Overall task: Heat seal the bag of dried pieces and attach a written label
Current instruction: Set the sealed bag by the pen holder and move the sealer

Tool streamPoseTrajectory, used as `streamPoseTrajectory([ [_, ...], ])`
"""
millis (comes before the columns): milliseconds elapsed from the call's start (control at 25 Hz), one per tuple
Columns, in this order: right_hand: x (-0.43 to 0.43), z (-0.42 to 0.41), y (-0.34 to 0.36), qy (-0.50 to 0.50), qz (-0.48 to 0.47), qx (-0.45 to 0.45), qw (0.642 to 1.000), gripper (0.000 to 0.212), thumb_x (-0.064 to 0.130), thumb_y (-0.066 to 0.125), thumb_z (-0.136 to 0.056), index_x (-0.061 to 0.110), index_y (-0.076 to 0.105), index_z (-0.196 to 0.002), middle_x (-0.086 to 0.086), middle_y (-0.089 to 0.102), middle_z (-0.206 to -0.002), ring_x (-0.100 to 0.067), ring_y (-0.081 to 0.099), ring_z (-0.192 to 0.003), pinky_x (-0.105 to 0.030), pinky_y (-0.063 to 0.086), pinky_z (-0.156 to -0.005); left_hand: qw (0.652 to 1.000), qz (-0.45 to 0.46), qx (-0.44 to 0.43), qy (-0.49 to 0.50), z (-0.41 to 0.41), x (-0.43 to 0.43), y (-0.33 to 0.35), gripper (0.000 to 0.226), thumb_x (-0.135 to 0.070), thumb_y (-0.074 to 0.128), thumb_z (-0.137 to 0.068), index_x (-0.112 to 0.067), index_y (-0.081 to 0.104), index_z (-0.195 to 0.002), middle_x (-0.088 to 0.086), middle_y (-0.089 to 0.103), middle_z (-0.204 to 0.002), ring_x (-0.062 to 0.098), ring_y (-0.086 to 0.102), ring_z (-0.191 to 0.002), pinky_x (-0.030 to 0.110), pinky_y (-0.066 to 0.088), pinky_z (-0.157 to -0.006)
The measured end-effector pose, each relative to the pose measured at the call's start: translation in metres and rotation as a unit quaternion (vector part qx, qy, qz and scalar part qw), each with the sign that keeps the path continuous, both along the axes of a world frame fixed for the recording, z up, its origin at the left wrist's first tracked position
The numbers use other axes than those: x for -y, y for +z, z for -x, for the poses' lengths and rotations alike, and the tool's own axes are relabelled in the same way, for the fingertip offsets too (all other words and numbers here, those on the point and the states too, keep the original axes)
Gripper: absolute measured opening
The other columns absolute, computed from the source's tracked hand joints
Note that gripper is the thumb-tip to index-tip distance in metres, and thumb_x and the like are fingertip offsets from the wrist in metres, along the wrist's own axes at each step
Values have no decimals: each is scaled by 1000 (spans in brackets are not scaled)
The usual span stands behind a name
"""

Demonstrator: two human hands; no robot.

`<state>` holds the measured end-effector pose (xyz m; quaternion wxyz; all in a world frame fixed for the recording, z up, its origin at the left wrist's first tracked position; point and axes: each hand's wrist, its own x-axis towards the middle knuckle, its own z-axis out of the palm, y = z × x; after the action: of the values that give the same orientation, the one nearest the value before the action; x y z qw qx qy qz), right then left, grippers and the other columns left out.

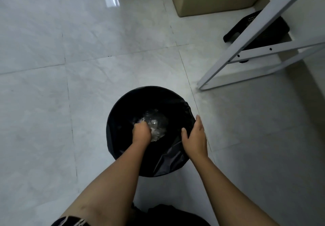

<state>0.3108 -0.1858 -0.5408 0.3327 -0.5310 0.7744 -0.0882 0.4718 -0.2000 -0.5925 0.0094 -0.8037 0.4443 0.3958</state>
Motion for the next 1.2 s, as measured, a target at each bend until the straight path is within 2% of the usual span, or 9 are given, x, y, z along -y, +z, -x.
streamPoseTrajectory([
  [80,-1,-4,33,15,-15,-14,1000,72,33,47,-94,9,4,-146,-14,13,-155,-28,20,-141,-35,28,-109,999,41,17,-7,-9,2,41,20,-2,50,-89,1,64,-103,22,65,-100,37,60,-97,35,47,-75],
  [240,-1,-32,147,47,30,26,998,67,35,42,-95,9,8,-146,-11,15,-155,-23,17,-142,-31,22,-111,992,124,-17,19,-28,8,168,29,-13,49,-94,-2,61,-117,20,65,-113,36,56,-110,38,43,-89],
  [400,-6,-61,321,45,91,67,993,60,35,36,-97,11,11,-146,-7,18,-155,-19,18,-142,-29,19,-112,970,223,-87,46,-36,-1,360,30,-22,41,-97,-4,65,-97,21,68,-104,35,59,-101,34,42,-79],
  [560,-17,-52,479,-10,194,110,975,51,34,33,-98,14,22,-144,-8,29,-151,-20,28,-138,-37,26,-114,948,281,-148,26,-18,-16,533,41,-30,35,-100,-7,52,-130,10,56,-132,26,49,-124,25,35,-97],
  [680,-28,-10,576,-81,280,90,952,49,39,35,-96,19,27,-141,-5,32,-150,-20,32,-136,-37,30,-112,911,360,-200,-27,26,-22,636,41,-28,37,-100,-8,49,-133,8,53,-136,21,47,-126,18,31,-97],
  [760,-43,32,618,-136,329,48,933,54,45,34,-93,21,26,-141,-3,29,-152,-19,30,-137,-34,27,-111,886,395,-227,-88,71,-24,680,39,-26,38,-100,-7,51,-131,9,55,-134,21,50,-123,18,34,-94],
  [880,-83,102,651,-239,375,1,896,57,45,32,-94,18,23,-143,-4,26,-153,-19,26,-139,-26,19,-108,863,389,-259,-191,151,-35,713,44,-32,35,-100,-8,47,-135,8,49,-140,21,45,-129,27,31,-106],
  [1000,-156,176,662,-377,405,-18,833,52,34,34,-98,14,21,-144,-5,26,-152,-18,24,-139,-23,17,-108,820,361,-319,-309,243,-74,728,46,-33,32,-101,-7,48,-134,9,51,-138,22,47,-128,27,31,-106],
  [1200,-297,263,647,-542,398,-63,738,52,30,36,-98,10,22,-143,-6,28,-150,-17,24,-138,-21,17,-107,740,307,-372,-468,375,-174,730,49,-35,30,-100,1,50,-128,16,56,-130,30,49,-123,35,36,-103],
])
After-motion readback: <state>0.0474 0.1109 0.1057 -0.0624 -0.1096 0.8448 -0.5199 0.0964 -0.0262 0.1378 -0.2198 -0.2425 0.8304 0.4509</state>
